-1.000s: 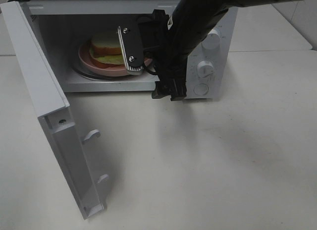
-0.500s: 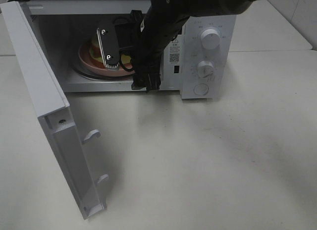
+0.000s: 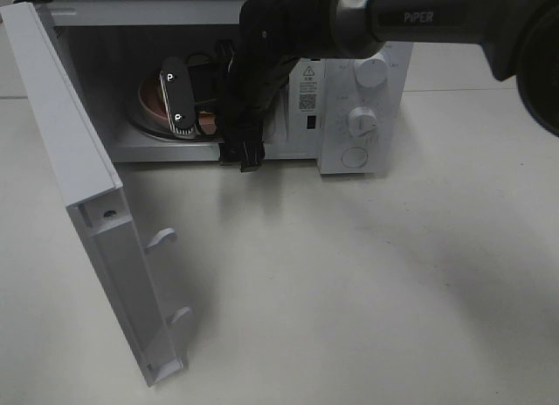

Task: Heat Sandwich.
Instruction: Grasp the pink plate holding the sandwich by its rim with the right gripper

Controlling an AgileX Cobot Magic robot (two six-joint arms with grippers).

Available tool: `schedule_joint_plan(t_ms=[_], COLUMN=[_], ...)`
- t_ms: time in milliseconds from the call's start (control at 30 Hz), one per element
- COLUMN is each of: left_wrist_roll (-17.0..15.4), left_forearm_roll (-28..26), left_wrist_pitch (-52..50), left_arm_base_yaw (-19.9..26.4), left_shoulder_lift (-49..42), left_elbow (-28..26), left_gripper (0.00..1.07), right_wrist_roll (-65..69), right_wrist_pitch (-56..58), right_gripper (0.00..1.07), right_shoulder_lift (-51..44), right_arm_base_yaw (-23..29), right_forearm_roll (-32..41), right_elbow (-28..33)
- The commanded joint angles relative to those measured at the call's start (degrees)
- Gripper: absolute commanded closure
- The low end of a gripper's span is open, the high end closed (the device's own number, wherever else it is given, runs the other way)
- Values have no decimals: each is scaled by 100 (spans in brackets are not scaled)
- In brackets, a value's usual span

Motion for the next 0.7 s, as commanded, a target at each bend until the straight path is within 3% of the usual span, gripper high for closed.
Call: schedule_joint_plan(t_ms=[33, 300, 700], left_wrist_roll=[6, 6, 6], left_forearm_roll=[17, 17, 17], left_wrist_pitch=[-29, -29, -29], left_arm_base_yaw=[-29, -29, -29], left_shoulder_lift=[-126, -126, -126], left_elbow=[6, 6, 6], left_gripper=[10, 10, 10], right_wrist_roll=[264, 435, 441], right_wrist_pitch=[206, 338, 458], right_gripper=[22, 23, 30], right_shoulder_lift=[218, 573, 699], right_arm_base_yaw=[17, 0, -57], right_forearm_roll=[-241, -264, -138], right_elbow=[-390, -848, -871])
